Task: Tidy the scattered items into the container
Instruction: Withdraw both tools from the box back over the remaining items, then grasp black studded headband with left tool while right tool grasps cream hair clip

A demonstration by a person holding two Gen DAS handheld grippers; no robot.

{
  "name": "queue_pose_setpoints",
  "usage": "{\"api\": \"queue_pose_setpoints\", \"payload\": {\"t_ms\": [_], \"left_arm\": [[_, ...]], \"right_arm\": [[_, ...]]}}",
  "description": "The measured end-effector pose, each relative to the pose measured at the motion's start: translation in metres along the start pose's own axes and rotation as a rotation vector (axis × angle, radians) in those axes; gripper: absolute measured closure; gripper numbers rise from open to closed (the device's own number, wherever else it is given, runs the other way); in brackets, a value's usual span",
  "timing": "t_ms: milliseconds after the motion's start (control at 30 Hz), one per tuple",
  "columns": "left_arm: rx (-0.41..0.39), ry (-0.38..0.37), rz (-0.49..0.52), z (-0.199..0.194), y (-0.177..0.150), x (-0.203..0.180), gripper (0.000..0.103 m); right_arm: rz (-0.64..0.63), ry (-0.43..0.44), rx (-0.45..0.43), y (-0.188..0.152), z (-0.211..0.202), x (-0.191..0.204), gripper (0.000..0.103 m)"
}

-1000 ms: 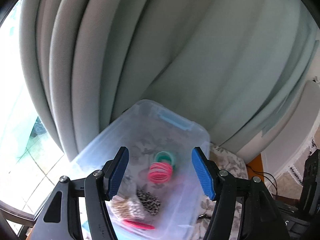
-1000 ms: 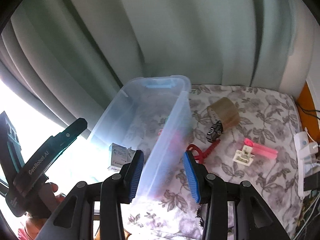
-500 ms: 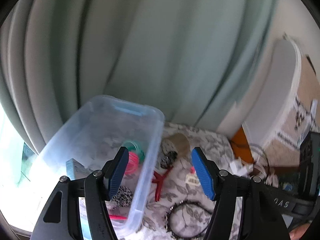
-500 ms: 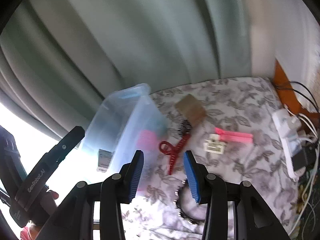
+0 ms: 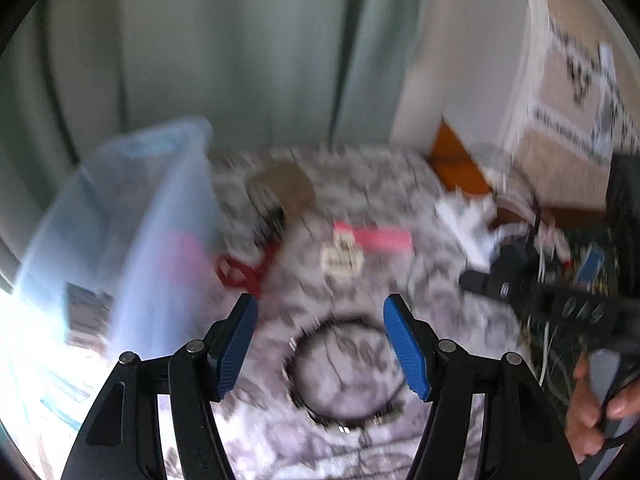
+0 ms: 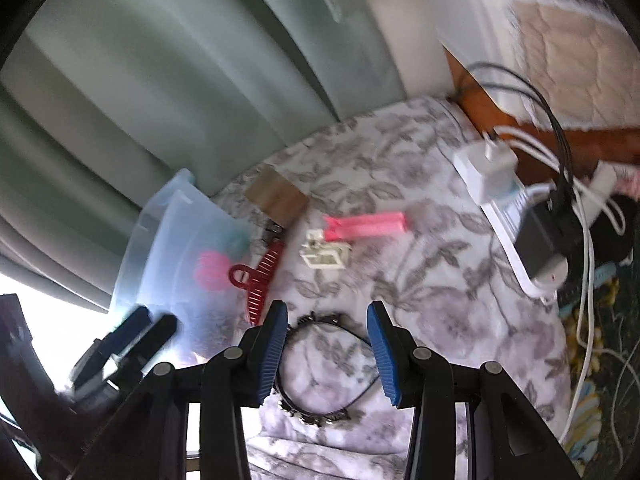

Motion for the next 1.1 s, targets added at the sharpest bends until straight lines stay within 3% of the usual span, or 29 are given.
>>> {"api": "queue_pose_setpoints", "payload": {"t_ms": [133, 267, 467, 600, 733, 900, 1000, 1100], "left_arm": [[0.082, 0.031, 0.024, 0.034, -0.024, -0.008, 0.036], [0.178, 0.04, -0.015, 0.059, -0.045, 0.002, 0.037], [0.244, 0.065, -0.03, 0.083, -0.062, 0.008, 0.038], [0.272, 0.072, -0.037, 0.093, -0.068, 0.013, 0.052], [0.291, 0.043, -0.07, 0.1, -0.07, 0.017, 0.059], [0.317, 0.047, -0.078, 0.11, -0.072, 0.023, 0.086], [0.324, 0.029, -0.106, 0.113, -0.073, 0.028, 0.088], [0.321, 0.019, -0.105, 0.113, -0.073, 0.029, 0.088]], "right_arm": [[0.028, 0.003, 0.016, -0.004, 0.006, -0.013, 0.058], [0.045, 0.001, 0.033, -0.007, 0.013, -0.022, 0.058], [0.048, 0.002, 0.073, -0.01, 0.031, -0.027, 0.058], [0.029, -0.005, 0.1, -0.01, 0.046, -0.024, 0.058], [-0.003, -0.001, 0.123, -0.009, 0.062, -0.019, 0.058], [-0.063, -0.003, 0.148, -0.002, 0.085, -0.009, 0.058], [-0.082, -0.017, 0.153, 0.004, 0.101, -0.006, 0.045], [-0.079, -0.017, 0.165, 0.009, 0.118, -0.004, 0.044]]}}
Point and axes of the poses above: each gripper's, at about its wrist camera, not at the fingertips, and z roughly the way its jaws point, x to its left, y to its top, the point moved 5 cm from there along z, roughly the way its jaws point, and after that the axes turned 8 degrees about y, right-handed, at the moved point
